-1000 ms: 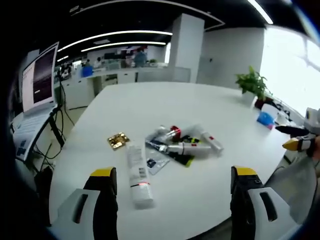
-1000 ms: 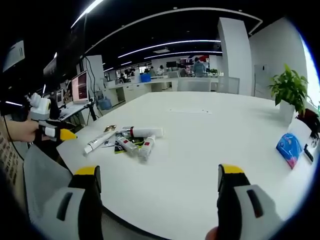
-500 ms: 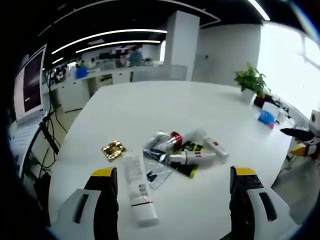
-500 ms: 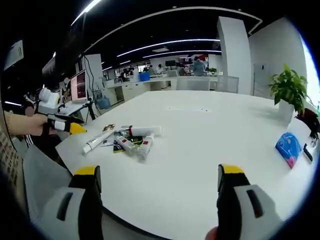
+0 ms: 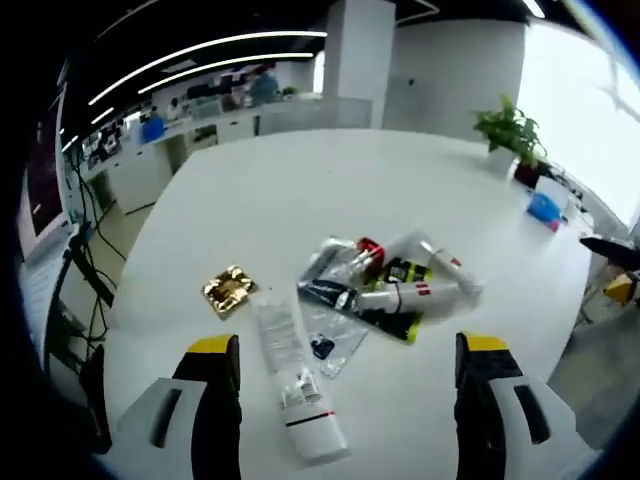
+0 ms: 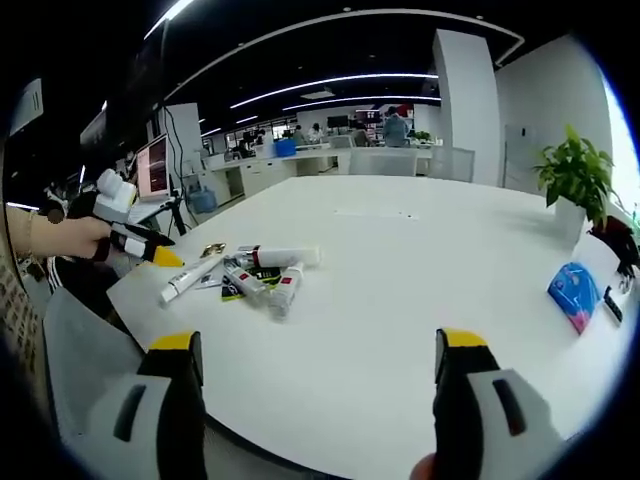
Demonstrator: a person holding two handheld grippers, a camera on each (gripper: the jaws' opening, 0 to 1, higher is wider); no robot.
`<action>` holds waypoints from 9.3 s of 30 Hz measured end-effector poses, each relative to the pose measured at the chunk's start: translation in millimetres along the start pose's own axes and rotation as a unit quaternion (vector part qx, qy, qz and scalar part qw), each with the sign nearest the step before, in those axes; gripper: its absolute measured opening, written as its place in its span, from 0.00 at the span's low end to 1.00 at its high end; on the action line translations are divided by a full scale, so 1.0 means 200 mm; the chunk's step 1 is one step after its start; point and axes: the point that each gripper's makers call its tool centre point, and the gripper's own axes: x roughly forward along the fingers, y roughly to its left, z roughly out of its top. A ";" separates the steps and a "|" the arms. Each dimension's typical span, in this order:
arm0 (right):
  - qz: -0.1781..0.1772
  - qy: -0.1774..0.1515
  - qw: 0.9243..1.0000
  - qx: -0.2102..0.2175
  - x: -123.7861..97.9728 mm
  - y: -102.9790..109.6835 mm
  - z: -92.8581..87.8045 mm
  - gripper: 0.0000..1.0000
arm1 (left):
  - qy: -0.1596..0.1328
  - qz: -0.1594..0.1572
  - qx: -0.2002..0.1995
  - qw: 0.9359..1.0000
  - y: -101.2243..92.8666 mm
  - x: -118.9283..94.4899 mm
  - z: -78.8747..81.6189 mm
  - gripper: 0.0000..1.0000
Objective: Arrange the skincare products in the storage area until every visible bottle or jar stands upright without overlapping.
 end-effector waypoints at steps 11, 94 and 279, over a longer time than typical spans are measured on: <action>-0.010 0.005 1.000 0.003 0.00 -0.02 -0.01 0.96 | 0.073 0.010 -0.008 0.997 0.10 0.12 -0.07 0.77; 0.080 -0.034 0.995 0.045 0.02 0.14 0.11 0.94 | -0.042 -0.193 -0.048 0.979 -0.29 0.00 0.11 0.27; 0.294 0.006 0.940 -0.174 0.56 0.00 0.36 0.17 | -0.065 -0.428 0.300 0.850 -1.30 0.47 0.42 0.14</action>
